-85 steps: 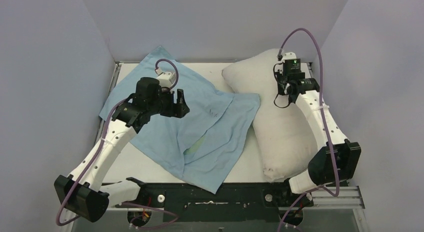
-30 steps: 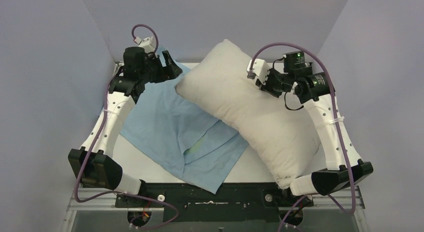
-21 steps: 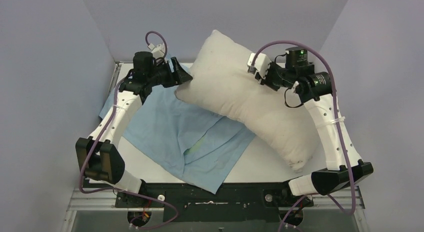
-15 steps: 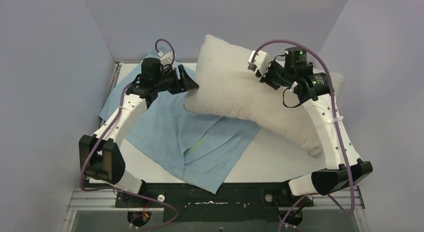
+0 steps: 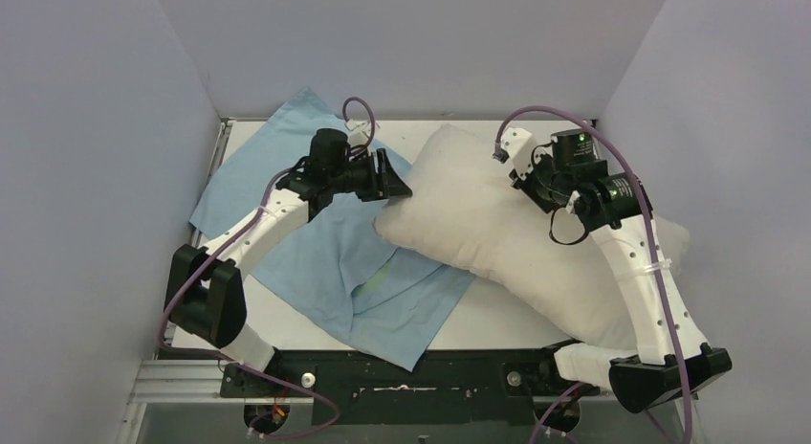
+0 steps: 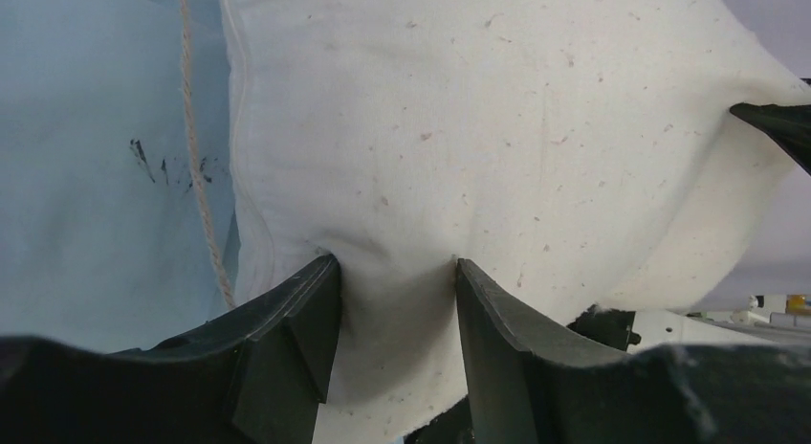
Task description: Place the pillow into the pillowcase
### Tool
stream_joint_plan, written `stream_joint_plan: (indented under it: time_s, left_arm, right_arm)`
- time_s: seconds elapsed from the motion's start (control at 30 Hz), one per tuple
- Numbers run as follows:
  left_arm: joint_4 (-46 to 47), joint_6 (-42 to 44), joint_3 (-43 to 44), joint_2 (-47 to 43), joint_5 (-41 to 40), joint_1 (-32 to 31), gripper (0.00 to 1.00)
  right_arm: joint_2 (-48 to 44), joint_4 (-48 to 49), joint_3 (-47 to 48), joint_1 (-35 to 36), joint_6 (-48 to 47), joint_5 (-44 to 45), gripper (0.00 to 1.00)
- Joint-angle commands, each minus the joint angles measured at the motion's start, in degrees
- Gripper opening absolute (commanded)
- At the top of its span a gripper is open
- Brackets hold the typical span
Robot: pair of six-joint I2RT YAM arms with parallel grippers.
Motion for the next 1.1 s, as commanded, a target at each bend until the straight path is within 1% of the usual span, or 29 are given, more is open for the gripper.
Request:
stream_joint_plan:
  time_s: [0.0,0.1,0.23,0.33,0.4,0.43,0.47,0.53,0.57,0.63,0.67,0.73,0.8,0.83,0.87,0.93,1.07]
  left_arm:
    - [2.94,-1.31,0.06,2.34,2.99,-2.31,0.45]
    - [1.98,-1.3,-0.44,2.92,3.3,-2.86,0.44]
    - [2.31,-1.78,-2.08,2.4,3.66,-2.85,0.44]
    - [2.67,-2.29,-3.01,1.99,3.85,-2.85,0.44]
    - [1.93,-2.13,-2.74,2.08,3.71,-2.85,0.44]
    - [1.13,-1.85,-2.3,2.27,3.55,-2.85,0.44]
    - [0.06,-1.4,-1.75,2.41,3.55,-2.87,0.44]
    - [-2.41,-0.12,-0.73,2.49,3.59,-2.85,0.47]
    - [-3.82,0.7,-0.18,2.26,3.52,-2.85,0.48]
    - [-6.75,2.94,0.92,1.42,2.65,-2.81,0.51]
    - [-8.46,4.04,1.62,0.88,1.94,-2.77,0.52]
    - [-12.22,6.04,3.3,-0.3,0.32,-2.74,0.53]
    - [-16.18,7.75,4.6,-1.77,-0.94,-2.72,0.54]
    - [-17.36,8.78,5.14,-2.63,-1.77,-2.69,0.54]
    - [-19.64,10.05,5.38,-3.68,-2.72,-2.75,0.54]
    - [-23.61,12.75,5.55,-6.0,-5.63,-2.72,0.55]
    - [-28.65,17.27,3.82,-10.92,-11.25,-2.54,0.57]
  right_arm:
    - [-1.09,4.26,0.03,0.3,0.93,5.27,0.0]
    - [-0.49,3.72,-1.16,0.32,1.46,5.78,0.0]
    - [-0.36,5.98,-4.66,0.25,1.97,6.8,0.0]
    - [0.85,5.43,-4.18,0.19,3.04,8.45,0.0]
    - [1.74,4.7,-3.28,0.17,3.99,11.47,0.03]
    - [2.17,4.21,-2.83,0.13,4.59,12.46,0.08]
    - [2.57,3.63,-2.19,0.16,5.33,13.02,0.17]
    - [3.11,2.65,-0.99,0.23,7.07,12.15,0.32]
    - [3.13,2.65,-0.47,0.21,8.36,10.53,0.4]
    - [3.23,3.8,0.44,0.44,11.09,2.22,0.59]
    - [3.17,5.31,0.53,0.64,13.64,-1.26,0.66]
    - [2.91,10.49,-0.67,1.51,18.23,-7.28,0.75]
    - [2.81,17.66,-3.17,3.98,20.92,-10.61,0.88]
    - [3.25,18.96,-4.1,5.05,20.87,-10.68,0.93]
    - [4.05,20.61,-4.57,7.3,20.31,-9.67,0.96]
    - [6.56,21.75,-4.72,9.86,17.78,-7.38,0.99]
    - [13.35,22.44,-2.78,10.97,13.79,-7.2,1.0]
